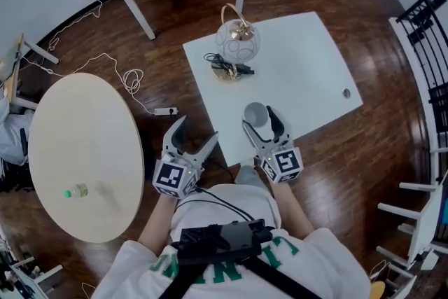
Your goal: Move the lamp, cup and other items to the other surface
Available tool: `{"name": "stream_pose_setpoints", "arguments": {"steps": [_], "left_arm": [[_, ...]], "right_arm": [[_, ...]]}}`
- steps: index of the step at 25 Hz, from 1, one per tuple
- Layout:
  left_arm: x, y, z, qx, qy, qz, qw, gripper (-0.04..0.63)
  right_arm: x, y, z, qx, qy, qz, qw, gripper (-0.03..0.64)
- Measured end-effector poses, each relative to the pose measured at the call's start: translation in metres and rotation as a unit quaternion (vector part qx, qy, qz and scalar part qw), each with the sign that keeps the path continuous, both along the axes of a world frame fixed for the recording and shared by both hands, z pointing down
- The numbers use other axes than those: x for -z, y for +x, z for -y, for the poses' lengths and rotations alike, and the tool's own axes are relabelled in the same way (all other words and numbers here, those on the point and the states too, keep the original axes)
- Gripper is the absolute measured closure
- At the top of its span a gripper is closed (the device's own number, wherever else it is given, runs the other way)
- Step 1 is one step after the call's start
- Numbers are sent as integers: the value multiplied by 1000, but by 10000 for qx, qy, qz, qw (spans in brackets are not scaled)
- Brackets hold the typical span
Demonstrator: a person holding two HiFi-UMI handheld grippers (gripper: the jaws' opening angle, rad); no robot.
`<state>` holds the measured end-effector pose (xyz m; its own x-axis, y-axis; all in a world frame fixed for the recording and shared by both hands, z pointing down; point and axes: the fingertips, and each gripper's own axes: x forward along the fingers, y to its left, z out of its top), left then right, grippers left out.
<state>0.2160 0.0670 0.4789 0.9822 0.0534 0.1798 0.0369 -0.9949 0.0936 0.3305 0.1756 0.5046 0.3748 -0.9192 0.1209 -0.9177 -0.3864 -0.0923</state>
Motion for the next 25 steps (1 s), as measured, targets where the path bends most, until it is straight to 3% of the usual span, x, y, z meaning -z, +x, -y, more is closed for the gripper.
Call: {"name": "stream_pose_setpoints", "arguments": {"steps": [6,12,15,20,25], "left_arm": [[9,-62,47,898,-74,-56,9959,236],[25,-133,100,2011,5,-302,9791,236],[14,-189,129,2690,126,-379,9623,238],[-10,-297,153,3941,13,-245,9188,241],[-24,-377,174,4620,-100,-107,8868,242]], "right_arm": [[39,-58,74,1018,141,-47,9947,272],[31,-123,167,2304,303,-105,9726,272],[7,-176,214,3017,190,49,9532,272],[-17,-287,282,4299,-14,82,9029,272],[-44,-390,343,5088,-118,128,8607,272]]}}
